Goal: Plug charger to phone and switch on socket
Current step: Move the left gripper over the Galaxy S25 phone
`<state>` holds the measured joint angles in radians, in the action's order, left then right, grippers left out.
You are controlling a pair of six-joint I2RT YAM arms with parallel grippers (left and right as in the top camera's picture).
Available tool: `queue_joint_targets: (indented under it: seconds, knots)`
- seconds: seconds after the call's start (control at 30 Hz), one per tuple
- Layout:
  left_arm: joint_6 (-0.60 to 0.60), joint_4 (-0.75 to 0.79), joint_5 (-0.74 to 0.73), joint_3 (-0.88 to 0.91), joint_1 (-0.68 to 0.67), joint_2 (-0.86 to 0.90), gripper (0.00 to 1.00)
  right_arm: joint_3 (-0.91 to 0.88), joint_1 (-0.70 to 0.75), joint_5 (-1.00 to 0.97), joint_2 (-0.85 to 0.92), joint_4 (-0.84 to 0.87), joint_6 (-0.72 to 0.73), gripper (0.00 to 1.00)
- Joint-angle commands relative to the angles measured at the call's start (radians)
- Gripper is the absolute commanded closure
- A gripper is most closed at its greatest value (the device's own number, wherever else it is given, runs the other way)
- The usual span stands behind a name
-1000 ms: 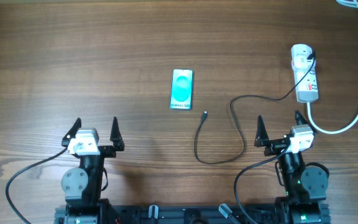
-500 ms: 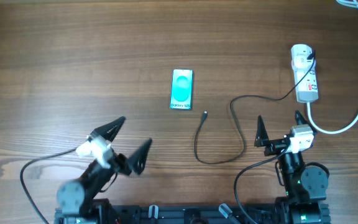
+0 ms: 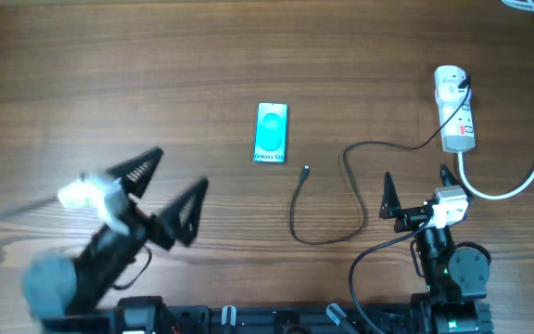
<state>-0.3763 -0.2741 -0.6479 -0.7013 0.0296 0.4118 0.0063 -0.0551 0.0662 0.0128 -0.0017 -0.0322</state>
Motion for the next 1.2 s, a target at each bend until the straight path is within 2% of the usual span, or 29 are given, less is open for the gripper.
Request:
queue_joint_targets:
  seconds: [0.0,0.1,0.17,0.2,0.23,0.33,0.43,0.5,0.6,0.7,1.17]
  knots:
    - [0.151,-0.363,0.074,-0.36,0.006,0.338,0.0,-0.001,0.004,-0.013,-0.008,0.002,-0.013,0.0]
    - [0.152,-0.554,-0.165,-0.524,0.006,0.557,0.0,-0.001,0.004,-0.013,-0.008,0.002,-0.013,0.0]
    - [0.148,-0.534,-0.325,-0.546,0.005,0.665,0.0,-0.001,0.004,-0.013,-0.008,0.002,-0.014,0.0]
    - [0.13,-0.524,-0.34,-0.546,-0.002,0.694,0.0,-0.001,0.004,-0.013,-0.008,0.002,-0.013,0.0]
    - [0.103,-0.524,-0.311,-0.546,-0.023,0.736,0.0,-0.001,0.004,-0.013,-0.008,0.002,-0.013,0.0]
    - [0.007,-0.549,-0.056,-0.552,-0.131,0.806,0.01,-0.001,0.004,-0.013,-0.008,0.002,-0.013,0.0]
    - [-0.002,-0.658,0.16,-0.634,-0.249,0.879,0.0,-0.001,0.004,-0.013,-0.008,0.002,-0.013,0.0]
    - [-0.002,-0.793,0.298,-0.763,-0.306,0.967,0.0,-0.001,0.004,-0.013,-0.008,0.002,-0.013,0.0]
    - [0.007,-1.059,0.451,-1.06,-0.358,1.175,0.0,-0.001,0.004,-0.013,-0.008,0.002,-0.014,0.0]
    - [0.013,-1.142,0.459,-1.21,-0.377,1.313,0.0,-0.001,0.004,-0.013,-0.008,0.002,-0.013,0.0]
    - [0.001,-0.863,0.463,-1.217,-0.414,1.566,0.0,-0.001,0.004,-0.013,-0.008,0.002,-0.013,0.0]
